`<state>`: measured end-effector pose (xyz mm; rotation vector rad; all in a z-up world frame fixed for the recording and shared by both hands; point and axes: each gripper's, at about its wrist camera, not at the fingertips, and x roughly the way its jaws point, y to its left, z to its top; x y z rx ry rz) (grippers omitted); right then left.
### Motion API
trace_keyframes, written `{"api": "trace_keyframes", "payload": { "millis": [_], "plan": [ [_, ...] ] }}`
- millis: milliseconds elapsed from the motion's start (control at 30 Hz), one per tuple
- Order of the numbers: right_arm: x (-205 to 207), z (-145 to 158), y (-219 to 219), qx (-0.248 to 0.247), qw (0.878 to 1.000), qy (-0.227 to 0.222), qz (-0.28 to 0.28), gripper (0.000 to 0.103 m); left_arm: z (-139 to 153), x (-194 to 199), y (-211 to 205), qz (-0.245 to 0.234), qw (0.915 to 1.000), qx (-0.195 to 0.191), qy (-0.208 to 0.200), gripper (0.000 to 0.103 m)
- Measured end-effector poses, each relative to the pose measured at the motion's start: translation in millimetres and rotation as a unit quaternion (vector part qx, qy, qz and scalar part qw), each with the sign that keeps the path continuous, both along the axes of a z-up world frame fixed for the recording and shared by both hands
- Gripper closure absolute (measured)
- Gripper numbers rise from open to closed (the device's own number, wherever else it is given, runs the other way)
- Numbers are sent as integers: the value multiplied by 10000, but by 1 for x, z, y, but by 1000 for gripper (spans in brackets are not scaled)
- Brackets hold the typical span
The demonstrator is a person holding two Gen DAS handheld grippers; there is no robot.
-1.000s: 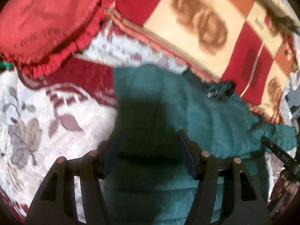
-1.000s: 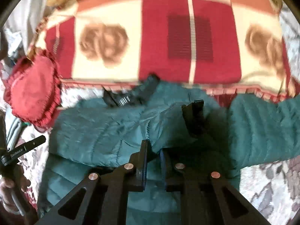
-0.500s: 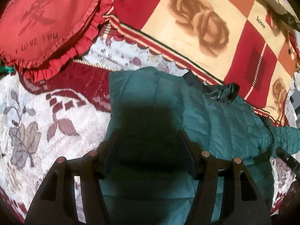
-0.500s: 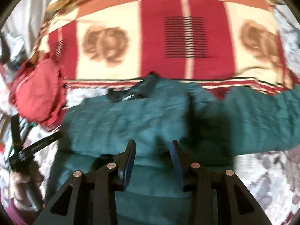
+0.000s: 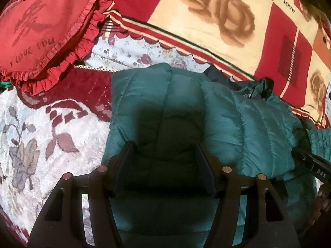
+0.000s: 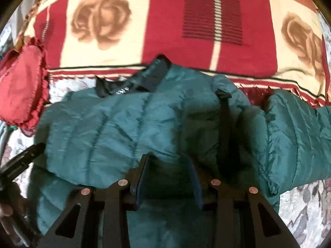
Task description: Fold large clothes
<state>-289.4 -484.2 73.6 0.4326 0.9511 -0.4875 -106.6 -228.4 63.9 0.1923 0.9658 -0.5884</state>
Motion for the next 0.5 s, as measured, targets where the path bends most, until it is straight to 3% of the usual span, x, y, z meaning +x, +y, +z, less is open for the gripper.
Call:
{"api": "trace_keyframes", "payload": {
  "millis": [133, 433, 500],
  "plan": [
    [1, -12, -2, -48, 10000, 74, 11, 67, -4, -2, -5, -12, 10000, 82, -52, 41],
    [-30, 19, 18, 146, 9995, -281, -34, 67, 5, -9, 8, 41, 10000, -39, 13, 41],
    [-32, 15, 20, 106, 9997, -206, -24, 62, 8, -14, 14, 85, 9999, -88, 21, 41]
  ]
}}
